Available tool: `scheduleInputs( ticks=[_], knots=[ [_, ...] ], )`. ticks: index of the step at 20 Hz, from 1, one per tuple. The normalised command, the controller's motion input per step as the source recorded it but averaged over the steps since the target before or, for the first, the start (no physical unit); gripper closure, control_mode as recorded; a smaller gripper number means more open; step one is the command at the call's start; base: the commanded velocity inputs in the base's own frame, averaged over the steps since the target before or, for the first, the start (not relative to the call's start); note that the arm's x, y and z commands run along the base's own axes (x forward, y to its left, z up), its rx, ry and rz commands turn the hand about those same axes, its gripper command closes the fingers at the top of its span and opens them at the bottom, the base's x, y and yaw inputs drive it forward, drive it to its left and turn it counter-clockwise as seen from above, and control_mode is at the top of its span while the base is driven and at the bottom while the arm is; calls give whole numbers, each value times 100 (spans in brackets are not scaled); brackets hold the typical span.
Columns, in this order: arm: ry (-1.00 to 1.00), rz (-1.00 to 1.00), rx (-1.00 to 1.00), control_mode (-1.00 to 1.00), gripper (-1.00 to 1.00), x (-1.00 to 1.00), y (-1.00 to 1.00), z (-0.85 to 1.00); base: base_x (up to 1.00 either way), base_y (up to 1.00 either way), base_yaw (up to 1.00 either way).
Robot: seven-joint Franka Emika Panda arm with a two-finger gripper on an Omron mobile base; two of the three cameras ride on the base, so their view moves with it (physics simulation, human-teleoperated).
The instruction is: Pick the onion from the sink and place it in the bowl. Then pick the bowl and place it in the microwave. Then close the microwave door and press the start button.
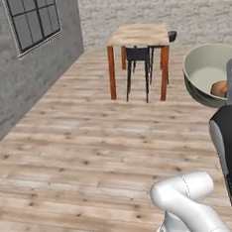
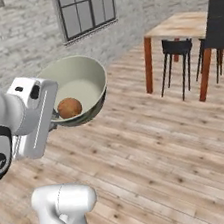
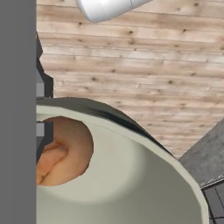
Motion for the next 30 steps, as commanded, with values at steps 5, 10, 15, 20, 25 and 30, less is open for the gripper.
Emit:
scheduleInputs(
  ticks=[5, 10, 15, 20, 25, 30],
  knots=[
    [0, 0, 0, 100, 100, 0, 0, 0, 0, -35, -47],
    [0, 0, 0, 100, 100, 0, 0, 0, 12, -31, -39],
    [0, 0, 0, 100, 100, 0, 0, 0, 52, -24, -22],
    [0, 0, 0, 100, 100, 0, 0, 0, 77, -22, -21],
    [0, 0, 0, 100, 100, 0, 0, 0, 43, -35, -37],
    [0, 0, 0, 100, 100, 0, 0, 0, 2, -27, -68]
  ],
)
